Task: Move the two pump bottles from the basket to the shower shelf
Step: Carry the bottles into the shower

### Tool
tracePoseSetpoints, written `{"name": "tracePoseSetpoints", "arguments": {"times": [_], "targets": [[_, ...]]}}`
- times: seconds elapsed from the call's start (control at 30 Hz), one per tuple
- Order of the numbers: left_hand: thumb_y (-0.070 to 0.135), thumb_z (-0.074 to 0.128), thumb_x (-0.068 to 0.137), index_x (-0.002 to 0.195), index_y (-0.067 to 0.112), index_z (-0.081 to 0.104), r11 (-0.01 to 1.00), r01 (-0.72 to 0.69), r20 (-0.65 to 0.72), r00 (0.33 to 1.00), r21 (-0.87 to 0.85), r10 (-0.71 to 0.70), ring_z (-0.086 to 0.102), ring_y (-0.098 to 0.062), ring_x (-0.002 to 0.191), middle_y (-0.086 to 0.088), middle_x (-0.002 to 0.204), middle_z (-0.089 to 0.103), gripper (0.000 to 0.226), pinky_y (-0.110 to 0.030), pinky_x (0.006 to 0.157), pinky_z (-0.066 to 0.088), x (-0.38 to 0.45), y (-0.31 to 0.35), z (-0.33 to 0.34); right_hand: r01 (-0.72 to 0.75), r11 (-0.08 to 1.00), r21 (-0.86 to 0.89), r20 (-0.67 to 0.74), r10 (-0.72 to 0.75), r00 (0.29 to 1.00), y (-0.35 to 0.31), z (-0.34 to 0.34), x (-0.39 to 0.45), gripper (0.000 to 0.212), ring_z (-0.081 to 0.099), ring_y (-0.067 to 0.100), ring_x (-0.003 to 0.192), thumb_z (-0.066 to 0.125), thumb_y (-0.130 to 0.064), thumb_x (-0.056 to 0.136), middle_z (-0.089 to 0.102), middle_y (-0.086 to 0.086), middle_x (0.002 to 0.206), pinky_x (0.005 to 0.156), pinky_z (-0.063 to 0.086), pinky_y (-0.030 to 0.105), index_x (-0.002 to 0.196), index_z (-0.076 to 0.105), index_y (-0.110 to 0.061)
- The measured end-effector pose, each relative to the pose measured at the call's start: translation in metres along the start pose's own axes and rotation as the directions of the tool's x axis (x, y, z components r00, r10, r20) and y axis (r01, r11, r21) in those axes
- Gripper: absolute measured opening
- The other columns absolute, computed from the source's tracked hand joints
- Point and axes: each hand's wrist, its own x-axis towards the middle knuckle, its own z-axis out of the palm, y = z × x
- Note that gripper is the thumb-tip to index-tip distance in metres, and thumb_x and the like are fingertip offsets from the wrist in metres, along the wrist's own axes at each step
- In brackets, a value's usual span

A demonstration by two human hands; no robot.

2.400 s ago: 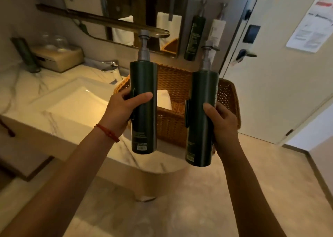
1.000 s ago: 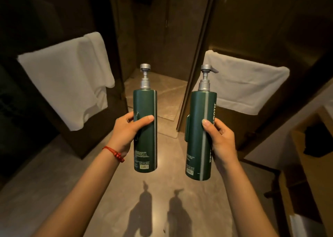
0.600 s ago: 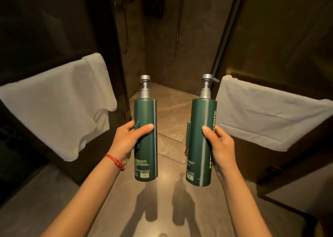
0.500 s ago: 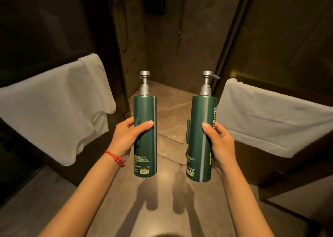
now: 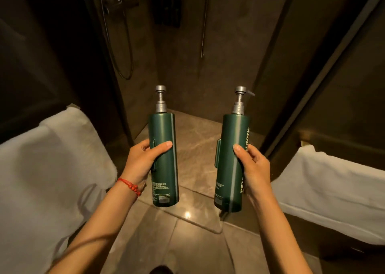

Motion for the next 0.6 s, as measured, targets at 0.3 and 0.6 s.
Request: {"name": "tracePoseSetpoints", "arguments": {"times": [0.3, 0.6], "targets": [[0.035, 0.075, 0.052, 0.099, 0.01, 0.061, 0.997, 0.075, 0.068, 0.995, 0.004, -0.075, 0.066, -0.017, 0.071, -0.005, 0.083, 0.067, 0.055, -0.026, 0.056, 0.051, 0.167, 0.035, -0.002, 0.001, 1.0, -0.013, -0.053, -0.002, 0.999, 0.003, 0.064, 0.144, 0.02, 0.064, -0.001, 0.06, 0.067, -0.036, 0.07, 0.071, -0.015, 0.068, 0.049, 0.047, 0.011, 0.084, 0.067, -0.022], [0.025, 0.072, 0.061, 0.093, 0.012, 0.062, 0.998, 0.058, 0.05, 0.997, -0.03, -0.057, 0.065, -0.019, 0.075, -0.006, 0.086, 0.067, 0.036, -0.024, 0.056, 0.054, 0.311, 0.055, 0.026, 0.003, 1.0, -0.014, -0.019, -0.003, 1.0, 0.018, 0.098, 0.296, 0.029, 0.066, 0.003, 0.061, 0.068, -0.035, 0.073, 0.072, -0.014, 0.068, 0.049, 0.048, 0.012, 0.094, 0.064, -0.014]]}}
